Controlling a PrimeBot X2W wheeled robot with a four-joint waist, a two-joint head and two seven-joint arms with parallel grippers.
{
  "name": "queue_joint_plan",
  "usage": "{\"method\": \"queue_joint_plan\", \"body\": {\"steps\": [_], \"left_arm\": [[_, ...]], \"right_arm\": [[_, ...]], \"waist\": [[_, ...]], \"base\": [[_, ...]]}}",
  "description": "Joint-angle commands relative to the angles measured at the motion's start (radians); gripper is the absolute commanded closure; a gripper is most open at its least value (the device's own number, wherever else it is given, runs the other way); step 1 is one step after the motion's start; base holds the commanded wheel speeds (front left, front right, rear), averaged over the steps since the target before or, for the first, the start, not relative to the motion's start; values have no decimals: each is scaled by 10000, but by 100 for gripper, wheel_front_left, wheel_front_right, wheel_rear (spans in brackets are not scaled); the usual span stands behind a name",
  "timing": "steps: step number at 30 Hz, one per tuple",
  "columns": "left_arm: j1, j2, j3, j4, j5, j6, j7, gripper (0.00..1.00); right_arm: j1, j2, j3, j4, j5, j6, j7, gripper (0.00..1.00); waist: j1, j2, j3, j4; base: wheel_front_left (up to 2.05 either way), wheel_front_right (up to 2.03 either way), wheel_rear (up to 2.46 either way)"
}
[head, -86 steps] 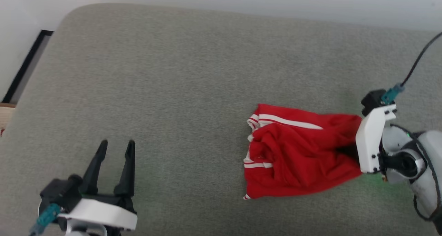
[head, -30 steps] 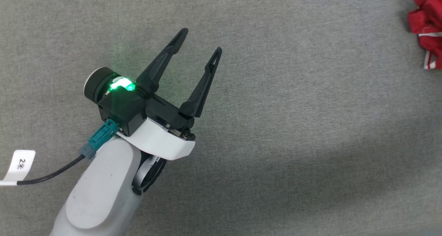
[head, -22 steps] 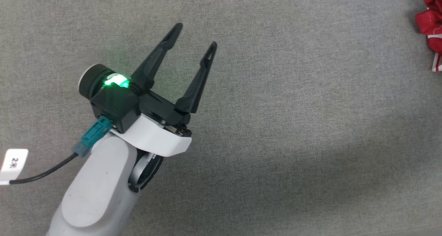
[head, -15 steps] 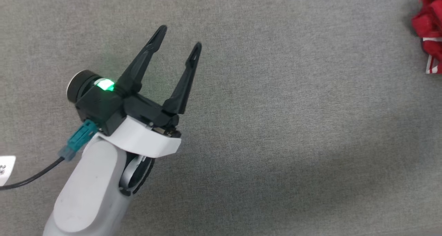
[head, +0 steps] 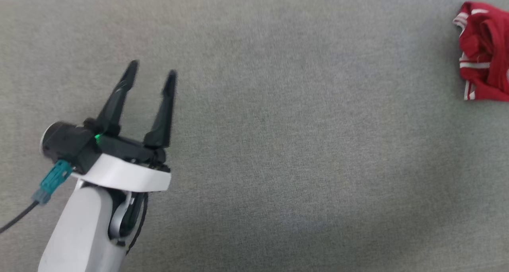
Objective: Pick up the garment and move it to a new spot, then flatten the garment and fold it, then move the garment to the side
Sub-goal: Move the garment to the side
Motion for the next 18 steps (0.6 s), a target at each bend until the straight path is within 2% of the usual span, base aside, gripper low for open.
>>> {"method": "queue_joint_plan", "body": {"steps": [1, 10, 18], "left_arm": [[240, -76, 183, 12, 157, -34, -48, 0], [1483, -424, 1373, -237, 786, -34, -48, 0], [2790, -750, 2346, -482, 994, -34, -48, 0]], "right_arm": [[264, 189, 39, -50, 354, -3, -182, 0], [2016, 741, 1197, -1154, 1869, -3, -1465, 0], [3903, 887, 1773, -2738, 2339, -3, -2189, 0]], "waist": [[0, 0, -323, 80], [0, 0, -1368, 412], [0, 0, -2147, 788]], "base": [[0, 0, 0], [0, 0, 0], [0, 0, 0]]}}
